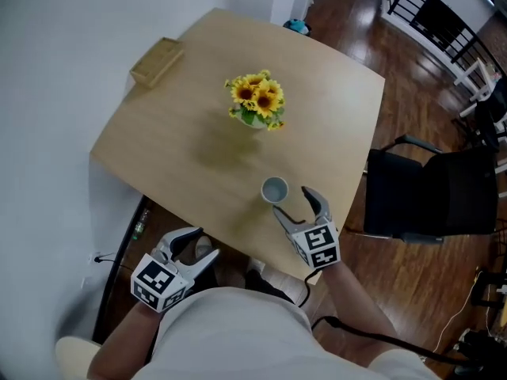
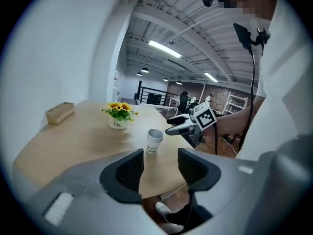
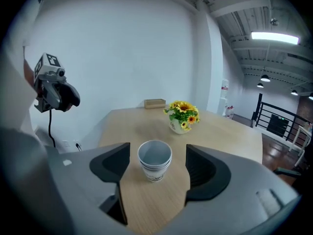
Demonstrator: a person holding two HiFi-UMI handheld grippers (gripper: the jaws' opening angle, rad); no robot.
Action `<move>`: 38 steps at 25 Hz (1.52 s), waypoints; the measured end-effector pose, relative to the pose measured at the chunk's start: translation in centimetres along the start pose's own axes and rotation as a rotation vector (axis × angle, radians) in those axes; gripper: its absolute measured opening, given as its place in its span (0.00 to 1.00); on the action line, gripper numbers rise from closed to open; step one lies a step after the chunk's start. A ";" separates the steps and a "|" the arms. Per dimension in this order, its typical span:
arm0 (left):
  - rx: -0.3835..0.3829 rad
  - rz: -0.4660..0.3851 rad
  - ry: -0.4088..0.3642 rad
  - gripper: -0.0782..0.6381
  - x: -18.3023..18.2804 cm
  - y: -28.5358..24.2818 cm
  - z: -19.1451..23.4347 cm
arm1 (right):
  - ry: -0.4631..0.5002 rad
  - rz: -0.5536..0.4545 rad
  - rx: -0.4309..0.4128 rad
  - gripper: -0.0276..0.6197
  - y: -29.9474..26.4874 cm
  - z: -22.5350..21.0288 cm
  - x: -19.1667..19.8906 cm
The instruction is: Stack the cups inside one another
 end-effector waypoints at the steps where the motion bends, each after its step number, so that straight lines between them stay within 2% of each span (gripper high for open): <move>1: -0.013 0.002 0.003 0.43 0.1 0.0 -0.8 | 0.002 -0.005 -0.015 0.61 0.5 -0.2 0.2; 5: -0.060 0.016 0.006 0.43 0.9 1.0 -3.3 | -0.010 -0.009 -0.076 0.61 3.1 0.7 1.2; 10: -0.072 -0.004 0.012 0.43 2.5 4.0 -5.8 | -0.025 0.006 -0.095 0.60 8.0 4.4 2.7; 17: -0.017 -0.117 0.010 0.43 4.5 8.8 -10.2 | -0.049 0.016 -0.030 0.60 16.7 10.9 3.3; 23: 0.035 -0.095 0.063 0.43 10.6 12.2 -14.6 | -0.014 0.049 0.043 0.60 24.7 15.5 4.5; 27: 0.039 -0.111 0.045 0.43 11.6 13.1 -16.6 | 0.001 0.071 0.065 0.60 28.4 16.8 5.5; 32: 0.027 -0.143 0.039 0.43 11.3 13.2 -18.5 | 0.027 0.042 0.071 0.60 31.7 17.4 5.2; 38: 0.047 -0.155 0.028 0.43 10.7 10.8 -23.6 | 0.058 0.016 0.064 0.59 36.5 16.7 5.6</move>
Point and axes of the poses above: the fingertips, and each gripper's own axes: y backward along the fingers, z to its left, x out of its underside, the point moved 4 cm from there along y, backward along the fingers, and after that the axes turned 10 degrees about -z, right-handed, at the moved point
